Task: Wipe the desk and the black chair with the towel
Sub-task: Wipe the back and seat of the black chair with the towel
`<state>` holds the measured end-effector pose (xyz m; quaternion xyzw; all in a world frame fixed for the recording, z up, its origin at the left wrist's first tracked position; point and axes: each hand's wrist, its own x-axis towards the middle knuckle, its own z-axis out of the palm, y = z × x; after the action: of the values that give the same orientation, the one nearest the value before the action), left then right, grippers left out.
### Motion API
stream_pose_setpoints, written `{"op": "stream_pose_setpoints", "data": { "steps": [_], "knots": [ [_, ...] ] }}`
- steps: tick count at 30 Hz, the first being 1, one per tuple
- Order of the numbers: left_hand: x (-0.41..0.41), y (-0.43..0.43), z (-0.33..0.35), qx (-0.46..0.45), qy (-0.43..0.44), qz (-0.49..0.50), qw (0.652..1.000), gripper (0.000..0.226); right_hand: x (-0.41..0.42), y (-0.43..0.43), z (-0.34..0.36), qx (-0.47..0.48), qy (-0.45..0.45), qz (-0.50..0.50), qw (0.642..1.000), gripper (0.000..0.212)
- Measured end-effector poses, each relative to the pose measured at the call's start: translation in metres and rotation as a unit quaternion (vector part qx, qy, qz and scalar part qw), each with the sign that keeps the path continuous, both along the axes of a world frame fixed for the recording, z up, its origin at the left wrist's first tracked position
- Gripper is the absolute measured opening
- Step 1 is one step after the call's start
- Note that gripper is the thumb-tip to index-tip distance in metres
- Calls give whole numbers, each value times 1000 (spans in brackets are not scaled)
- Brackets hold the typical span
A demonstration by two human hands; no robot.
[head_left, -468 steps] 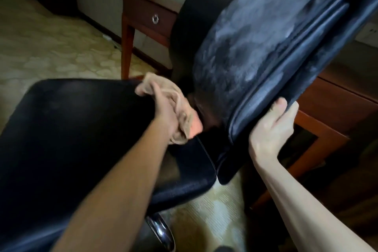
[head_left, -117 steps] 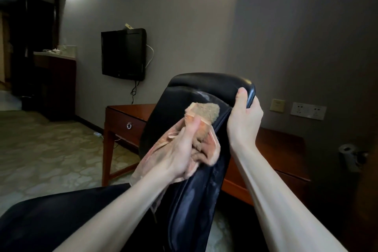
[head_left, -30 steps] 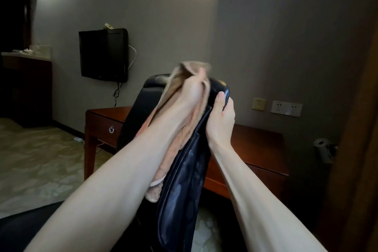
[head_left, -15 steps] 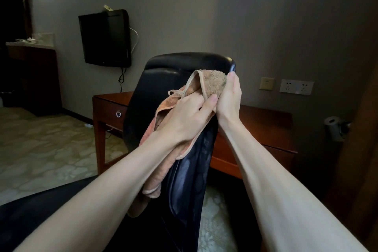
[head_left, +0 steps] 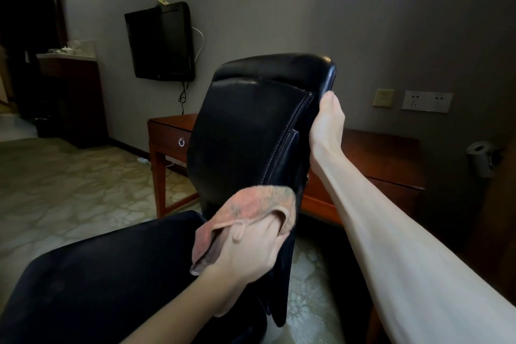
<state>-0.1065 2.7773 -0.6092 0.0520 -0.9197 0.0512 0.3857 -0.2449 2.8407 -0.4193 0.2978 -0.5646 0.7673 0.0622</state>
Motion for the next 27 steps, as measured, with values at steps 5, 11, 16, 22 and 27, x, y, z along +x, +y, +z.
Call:
{"op": "stream_pose_setpoints", "data": {
  "steps": [5,11,16,22,27],
  "knots": [
    [27,-22,-69,-94,-190,46,976,46,11,-4,-38,22,-33,23,999,35],
    [50,-20,6,-57,-60,15,996,28,23,9,-52,66,-15,7,998,48],
    [28,-35,122,-98,33,59,993,44,22,9,-55,56,26,-27,998,45],
    [-7,-45,126,-143,2,35,989,32,13,8,-61,55,37,-33,997,45],
    [1,-53,47,-150,-65,-16,986,33,8,4,-61,53,45,-42,997,41]
  ]
}}
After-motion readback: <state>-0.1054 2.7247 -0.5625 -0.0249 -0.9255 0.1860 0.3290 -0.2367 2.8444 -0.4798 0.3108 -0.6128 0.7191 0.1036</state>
